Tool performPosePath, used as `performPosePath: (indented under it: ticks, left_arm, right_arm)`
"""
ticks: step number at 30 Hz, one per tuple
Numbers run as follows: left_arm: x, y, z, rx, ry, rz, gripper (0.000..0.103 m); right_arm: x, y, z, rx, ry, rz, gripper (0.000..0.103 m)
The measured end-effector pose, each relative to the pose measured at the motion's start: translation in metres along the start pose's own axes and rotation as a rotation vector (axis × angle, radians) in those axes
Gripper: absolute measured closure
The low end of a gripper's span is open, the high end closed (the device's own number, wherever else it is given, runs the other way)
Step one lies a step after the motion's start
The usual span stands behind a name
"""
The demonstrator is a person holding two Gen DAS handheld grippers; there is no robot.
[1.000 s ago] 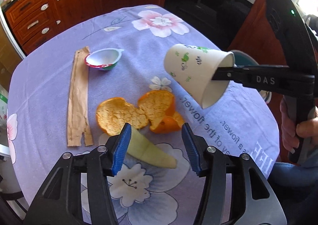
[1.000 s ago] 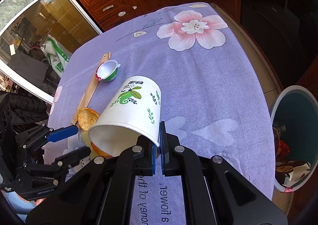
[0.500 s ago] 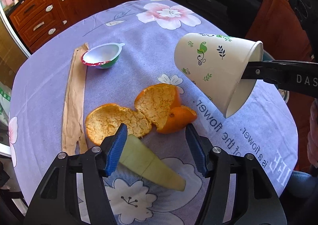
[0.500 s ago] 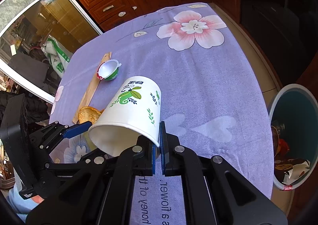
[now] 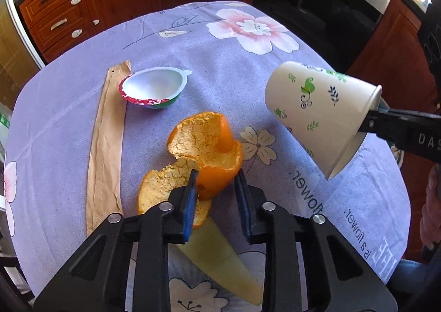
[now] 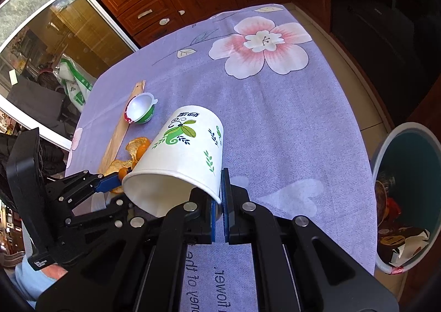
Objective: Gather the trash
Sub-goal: 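Grasp the orange peels with the left tool while the right tool holds the cup, then carry the orange peels and paper cup over the bin with both tools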
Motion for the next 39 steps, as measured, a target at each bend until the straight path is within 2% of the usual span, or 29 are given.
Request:
performPosePath:
  ticks: [3, 12, 23, 29, 34, 39]
  left_arm:
    - [0.007, -0.007, -0.004, 0.021, -0.026, 0.036, 0.083]
    - [0.04, -0.033, 0.004, 0.043, -0.017, 0.116, 0.083]
    - [0.076, -0.05, 0.063, -0.047, 0.032, 0.18, 0.083]
    - [0.089, -0.065, 0.111, -0.092, 0.108, 0.217, 0.083]
    - [0.086, -0.071, 0.163, -0.159, 0.182, 0.22, 0.083]
    - [0.074, -0.072, 0.211, -0.221, 0.241, 0.199, 0.083]
  right_arm:
    - [-0.002, 0.0, 0.002, -0.006, 0.0, -0.004, 0.099]
    - [0.015, -0.003, 0.005, -0.013, 0.002, 0.03, 0.099]
    - [0.075, -0.007, 0.029, -0.059, 0.012, 0.138, 0.099]
    - [0.127, -0.004, 0.073, -0.121, 0.073, 0.226, 0.099]
    - [0.17, 0.008, 0.133, -0.21, 0.169, 0.282, 0.099]
    - [0.196, 0.027, 0.199, -0.312, 0.268, 0.291, 0.099]
Point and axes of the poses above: each gripper's, at about its wrist camera, not at the fingertips, and x roughly against the way its jaws point, z to its right, y to its underside, the point moved 1 cm from there along -x, roughly the way its jaws point, and after that the axes turned 12 degrees about z, right-handed, at the moved point
